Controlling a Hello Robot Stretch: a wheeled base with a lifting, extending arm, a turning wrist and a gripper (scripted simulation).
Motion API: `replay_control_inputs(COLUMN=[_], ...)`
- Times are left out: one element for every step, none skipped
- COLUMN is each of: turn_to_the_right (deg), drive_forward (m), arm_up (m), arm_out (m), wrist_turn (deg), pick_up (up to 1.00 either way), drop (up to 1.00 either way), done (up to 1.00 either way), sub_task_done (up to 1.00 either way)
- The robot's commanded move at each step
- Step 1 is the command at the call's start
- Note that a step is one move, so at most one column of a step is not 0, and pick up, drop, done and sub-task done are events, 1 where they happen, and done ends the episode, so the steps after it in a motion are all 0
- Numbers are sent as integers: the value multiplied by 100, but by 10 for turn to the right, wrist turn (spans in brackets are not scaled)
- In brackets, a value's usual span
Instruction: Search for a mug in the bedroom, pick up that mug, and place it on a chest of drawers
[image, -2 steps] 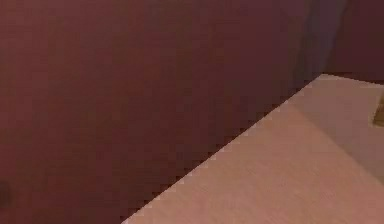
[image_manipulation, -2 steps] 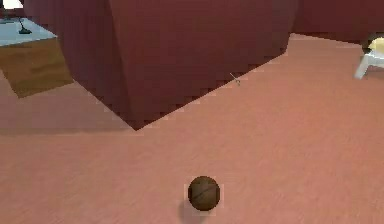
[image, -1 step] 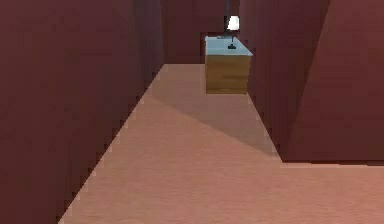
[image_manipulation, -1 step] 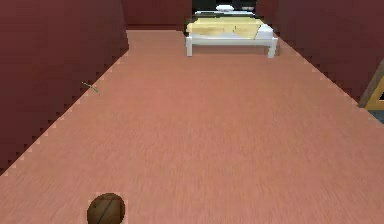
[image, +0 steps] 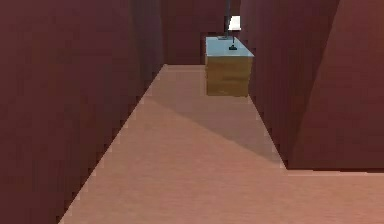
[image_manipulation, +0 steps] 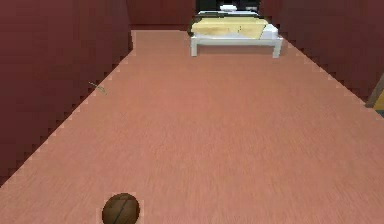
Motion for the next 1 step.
replay_control_inputs(turn_to_the_right=[-450], drive_forward=[0], arm_up=[0], arm_out=[0], wrist_turn=[0], pick_up=[0], drop=[0], done=[0], sub_task_done=[0])
